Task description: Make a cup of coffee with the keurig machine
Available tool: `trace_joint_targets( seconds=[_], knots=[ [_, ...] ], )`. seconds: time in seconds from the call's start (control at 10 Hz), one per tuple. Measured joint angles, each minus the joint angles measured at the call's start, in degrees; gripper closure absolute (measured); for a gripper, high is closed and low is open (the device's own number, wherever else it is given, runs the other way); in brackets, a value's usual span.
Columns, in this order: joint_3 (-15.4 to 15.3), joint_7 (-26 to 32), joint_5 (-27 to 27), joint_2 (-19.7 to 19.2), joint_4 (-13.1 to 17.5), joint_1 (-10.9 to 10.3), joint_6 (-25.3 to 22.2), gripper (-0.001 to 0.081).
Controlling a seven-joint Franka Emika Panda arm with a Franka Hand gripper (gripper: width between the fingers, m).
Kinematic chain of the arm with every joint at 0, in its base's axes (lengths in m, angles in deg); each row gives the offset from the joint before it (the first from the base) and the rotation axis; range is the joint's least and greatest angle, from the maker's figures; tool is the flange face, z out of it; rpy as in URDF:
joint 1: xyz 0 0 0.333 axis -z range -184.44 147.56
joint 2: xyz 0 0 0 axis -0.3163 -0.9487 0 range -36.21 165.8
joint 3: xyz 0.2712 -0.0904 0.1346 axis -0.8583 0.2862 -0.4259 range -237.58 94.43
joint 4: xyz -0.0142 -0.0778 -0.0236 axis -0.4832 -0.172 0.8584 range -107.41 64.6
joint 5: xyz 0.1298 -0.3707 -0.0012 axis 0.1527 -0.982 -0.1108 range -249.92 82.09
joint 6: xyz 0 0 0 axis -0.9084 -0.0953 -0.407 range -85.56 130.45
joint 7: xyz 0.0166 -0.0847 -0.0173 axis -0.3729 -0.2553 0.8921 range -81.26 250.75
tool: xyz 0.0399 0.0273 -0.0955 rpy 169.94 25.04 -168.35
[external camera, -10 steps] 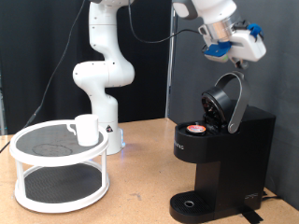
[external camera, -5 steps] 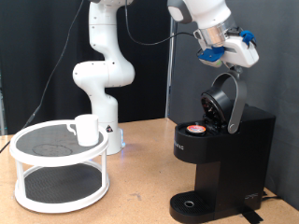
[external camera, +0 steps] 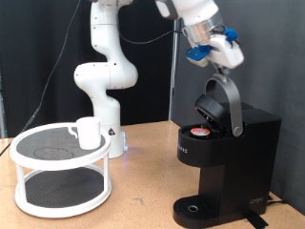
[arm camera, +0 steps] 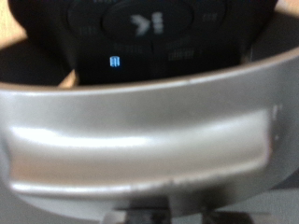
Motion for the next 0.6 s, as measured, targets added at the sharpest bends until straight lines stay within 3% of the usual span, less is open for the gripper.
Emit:
trace_joint_targets(
  seconds=[0.3,0.6],
  knots=[
    [1.2,-0.6,-6.2,-0.2,-1.4,2.3,-1.2,0.0806],
    [1.8,-0.6,-9.3,-0.9,-4.9,4.1,0.4,0.0806]
  ],
)
